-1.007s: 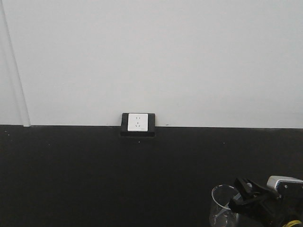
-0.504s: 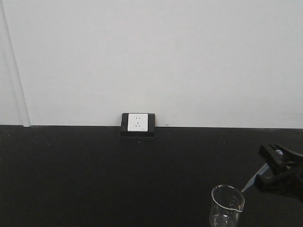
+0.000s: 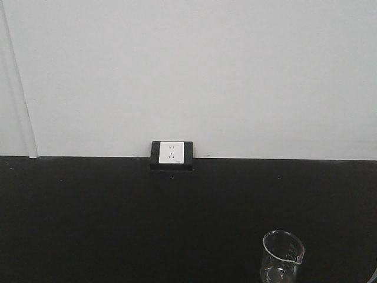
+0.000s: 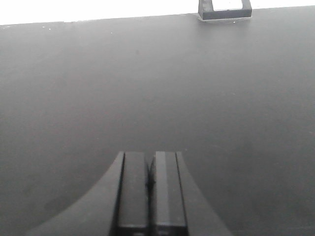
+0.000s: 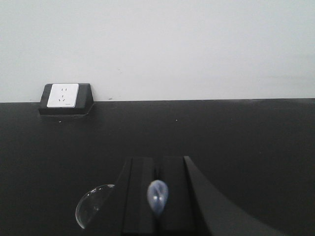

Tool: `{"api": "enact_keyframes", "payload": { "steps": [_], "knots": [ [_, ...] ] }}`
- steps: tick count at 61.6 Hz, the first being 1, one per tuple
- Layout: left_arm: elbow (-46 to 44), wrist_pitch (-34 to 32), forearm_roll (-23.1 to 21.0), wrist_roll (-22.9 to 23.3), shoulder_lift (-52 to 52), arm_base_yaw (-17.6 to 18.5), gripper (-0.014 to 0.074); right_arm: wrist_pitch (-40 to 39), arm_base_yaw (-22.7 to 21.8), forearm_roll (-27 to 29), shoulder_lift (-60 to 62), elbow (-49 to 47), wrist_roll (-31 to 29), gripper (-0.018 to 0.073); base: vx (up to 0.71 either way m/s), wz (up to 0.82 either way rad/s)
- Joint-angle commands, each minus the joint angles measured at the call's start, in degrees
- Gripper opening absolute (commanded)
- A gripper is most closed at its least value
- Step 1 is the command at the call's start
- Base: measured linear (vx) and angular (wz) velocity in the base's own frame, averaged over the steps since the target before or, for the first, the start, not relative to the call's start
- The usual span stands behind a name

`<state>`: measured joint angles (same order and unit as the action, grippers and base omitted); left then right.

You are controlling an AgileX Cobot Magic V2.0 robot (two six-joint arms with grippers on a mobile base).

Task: Grab transparent chemical and place on left bench
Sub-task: 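Lift the dropper up out of the beaker with the right gripper, then drive the base to the bench with white bins, holding the dropper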

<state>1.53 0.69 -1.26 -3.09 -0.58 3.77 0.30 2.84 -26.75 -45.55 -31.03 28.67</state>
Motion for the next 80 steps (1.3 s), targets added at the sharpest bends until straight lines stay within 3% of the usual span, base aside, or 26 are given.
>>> {"api": "enact_keyframes", "payload": {
  "steps": [1,80],
  "knots": [
    [0.93,-4.49,-0.04,0.45,-1.1,0.1,-0.0003,-3.11,-0.17,-0.48,0.64,-1.63,-0.21,-0.0003,0.0,0.0],
    [0.93,-4.49,-0.04,0.45,-1.1,0.1,-0.0003,-1.83,-0.17,-0.55,0.6,-1.63,-0.2,-0.0003,-0.02,-0.07]
  ]
}}
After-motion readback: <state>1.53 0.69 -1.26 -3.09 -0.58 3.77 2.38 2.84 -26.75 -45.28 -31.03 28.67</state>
